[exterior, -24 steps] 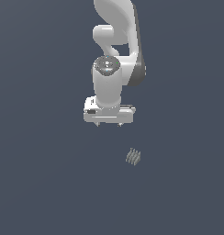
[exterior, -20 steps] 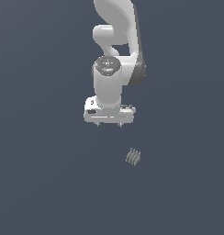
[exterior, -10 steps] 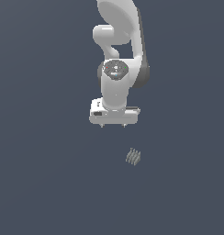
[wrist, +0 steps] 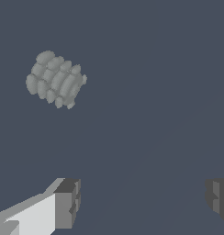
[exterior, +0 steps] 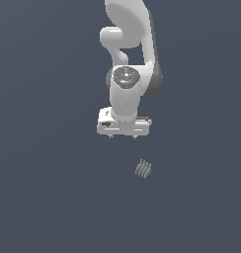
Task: Pick up the object and move it to a goal position.
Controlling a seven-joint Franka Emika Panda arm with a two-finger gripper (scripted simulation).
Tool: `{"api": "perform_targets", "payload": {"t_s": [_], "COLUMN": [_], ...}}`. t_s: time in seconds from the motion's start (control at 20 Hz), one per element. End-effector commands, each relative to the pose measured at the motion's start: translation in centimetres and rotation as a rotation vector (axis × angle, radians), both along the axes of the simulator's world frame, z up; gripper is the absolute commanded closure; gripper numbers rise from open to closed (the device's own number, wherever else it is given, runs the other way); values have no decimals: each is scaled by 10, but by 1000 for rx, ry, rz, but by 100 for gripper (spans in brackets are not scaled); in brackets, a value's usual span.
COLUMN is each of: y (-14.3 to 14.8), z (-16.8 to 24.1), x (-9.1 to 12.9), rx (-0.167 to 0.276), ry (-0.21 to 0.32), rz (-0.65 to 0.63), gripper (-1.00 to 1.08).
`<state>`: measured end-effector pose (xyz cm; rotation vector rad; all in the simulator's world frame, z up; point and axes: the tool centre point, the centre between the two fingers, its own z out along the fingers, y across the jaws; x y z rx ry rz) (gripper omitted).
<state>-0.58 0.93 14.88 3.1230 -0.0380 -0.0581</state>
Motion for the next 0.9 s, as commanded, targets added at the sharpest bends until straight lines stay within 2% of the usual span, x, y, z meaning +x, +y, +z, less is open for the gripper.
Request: {"api": "perform_targets", "payload": {"t_s": [0.0, 0.4, 0.85], "y": [4, 24, 62], "z": [-2, -13, -35], "x": [5, 33, 72], "rx": [0, 1, 4], "ry": [-2, -13, -29], "rz": [-21, -140, -328], "gripper": [-92, -92, -92]}}
